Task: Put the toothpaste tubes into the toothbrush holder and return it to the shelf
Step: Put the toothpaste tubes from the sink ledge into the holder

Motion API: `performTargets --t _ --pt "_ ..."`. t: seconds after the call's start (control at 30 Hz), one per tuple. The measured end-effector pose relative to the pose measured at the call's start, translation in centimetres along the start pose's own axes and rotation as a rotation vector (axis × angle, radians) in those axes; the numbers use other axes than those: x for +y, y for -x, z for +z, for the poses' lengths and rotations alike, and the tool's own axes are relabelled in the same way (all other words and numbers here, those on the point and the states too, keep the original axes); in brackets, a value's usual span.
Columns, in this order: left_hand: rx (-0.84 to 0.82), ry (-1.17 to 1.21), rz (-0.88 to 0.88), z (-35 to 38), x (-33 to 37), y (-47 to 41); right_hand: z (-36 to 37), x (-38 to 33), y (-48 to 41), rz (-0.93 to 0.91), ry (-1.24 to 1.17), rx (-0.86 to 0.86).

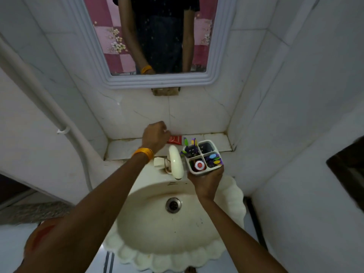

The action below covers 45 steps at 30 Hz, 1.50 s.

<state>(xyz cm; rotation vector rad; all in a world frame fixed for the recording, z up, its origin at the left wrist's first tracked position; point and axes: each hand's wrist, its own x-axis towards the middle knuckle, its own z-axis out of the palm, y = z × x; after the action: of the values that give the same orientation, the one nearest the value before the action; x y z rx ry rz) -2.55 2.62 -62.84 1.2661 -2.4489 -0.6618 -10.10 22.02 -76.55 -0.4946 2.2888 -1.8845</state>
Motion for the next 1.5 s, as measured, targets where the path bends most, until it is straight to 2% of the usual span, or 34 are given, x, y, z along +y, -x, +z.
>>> performTargets --t 0.1,0.23,0.37,0.57,0.67,0.8,0.9,1.0,1.1,1.27,1.5 --pt "-0.034 -0.044 -0.059 1.8 -4.8 -1.3 0.1 0.5 -0.3 0.003 -0.007 0.013" --pt "-0.169 -0.134 -0.101 4.9 -8.4 -3.0 0.3 0.6 -0.1 0.009 -0.014 0.010" --pt "-0.257 -0.285 -0.007 7.1 -8.9 -4.4 0.4 1.1 -0.2 -0.008 -0.022 -0.010" --pt "-0.261 -0.539 0.082 7.8 -9.8 -6.0 0.5 1.4 -0.1 -0.018 -0.027 -0.014" --pt "-0.277 -0.415 0.035 8.1 -10.1 -5.4 0.5 1.3 0.0 -0.027 -0.044 -0.026" --pt "-0.182 -0.019 -0.011 7.2 -9.5 -3.7 0.5 1.5 -0.1 -0.035 -0.034 -0.015" --pt "-0.036 0.176 0.085 4.4 -8.0 -2.8 0.4 1.1 -0.2 -0.045 -0.015 -0.017" --pt "0.115 0.185 0.213 0.7 -6.4 -1.8 0.4 1.0 0.0 -0.018 -0.003 -0.003" --pt "0.185 0.241 0.340 -3.7 -4.3 -1.2 0.5 1.1 -0.1 0.014 -0.001 0.027" --pt "0.043 0.328 0.601 -8.7 0.6 -1.0 0.9 2.0 -0.2 0.070 -0.019 0.040" --pt "-0.249 0.032 0.856 -6.5 6.8 -1.5 1.1 1.3 0.2 0.046 0.008 0.070"
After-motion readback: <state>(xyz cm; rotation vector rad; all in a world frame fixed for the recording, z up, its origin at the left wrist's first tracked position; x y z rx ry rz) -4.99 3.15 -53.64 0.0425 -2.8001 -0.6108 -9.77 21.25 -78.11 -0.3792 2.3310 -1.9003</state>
